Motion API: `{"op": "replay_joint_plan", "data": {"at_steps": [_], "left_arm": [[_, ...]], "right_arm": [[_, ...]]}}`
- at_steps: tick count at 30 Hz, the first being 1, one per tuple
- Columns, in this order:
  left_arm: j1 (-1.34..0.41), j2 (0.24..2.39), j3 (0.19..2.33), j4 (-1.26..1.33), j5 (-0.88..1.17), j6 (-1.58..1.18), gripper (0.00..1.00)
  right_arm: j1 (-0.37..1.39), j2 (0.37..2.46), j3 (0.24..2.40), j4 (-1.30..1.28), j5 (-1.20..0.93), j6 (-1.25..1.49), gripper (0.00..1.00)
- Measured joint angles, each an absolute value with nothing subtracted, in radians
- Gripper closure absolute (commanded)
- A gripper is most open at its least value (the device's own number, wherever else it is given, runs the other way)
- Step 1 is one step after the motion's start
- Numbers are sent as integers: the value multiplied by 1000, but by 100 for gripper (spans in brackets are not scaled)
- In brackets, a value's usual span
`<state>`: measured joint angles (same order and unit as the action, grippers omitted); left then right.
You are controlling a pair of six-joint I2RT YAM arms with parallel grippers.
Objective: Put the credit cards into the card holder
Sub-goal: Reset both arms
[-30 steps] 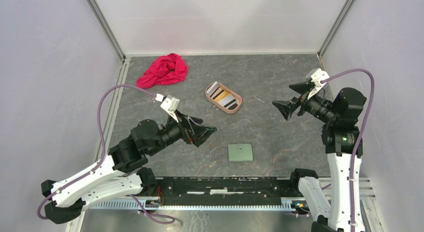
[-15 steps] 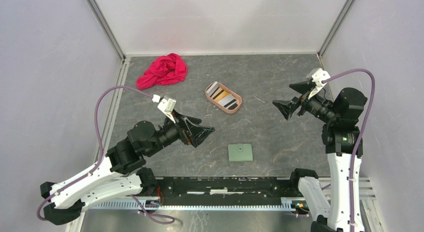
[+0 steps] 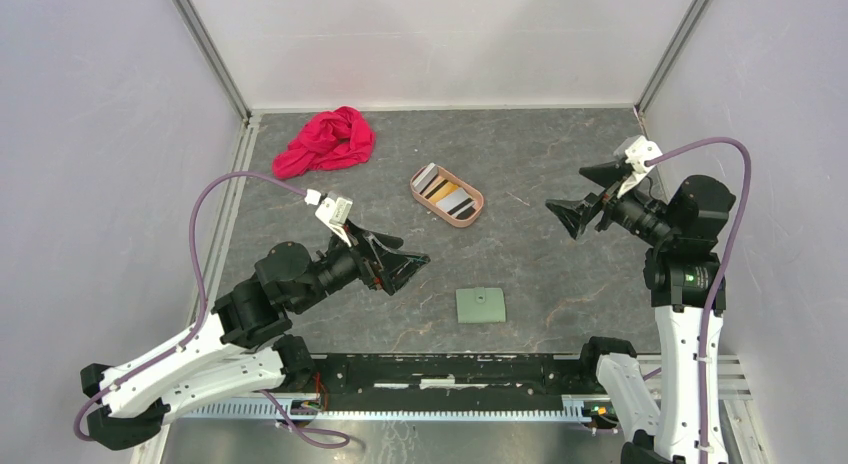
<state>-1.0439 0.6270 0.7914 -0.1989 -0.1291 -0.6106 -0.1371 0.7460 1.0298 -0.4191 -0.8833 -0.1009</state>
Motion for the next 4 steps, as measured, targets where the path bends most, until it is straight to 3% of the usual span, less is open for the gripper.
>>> {"op": "replay_joint_plan", "data": {"at_steps": [4], "left_arm": [[-1044,625,788,-199,-130,-611,0]], "right_arm": [[-140,746,1029,-419,-884,-101,2]]}}
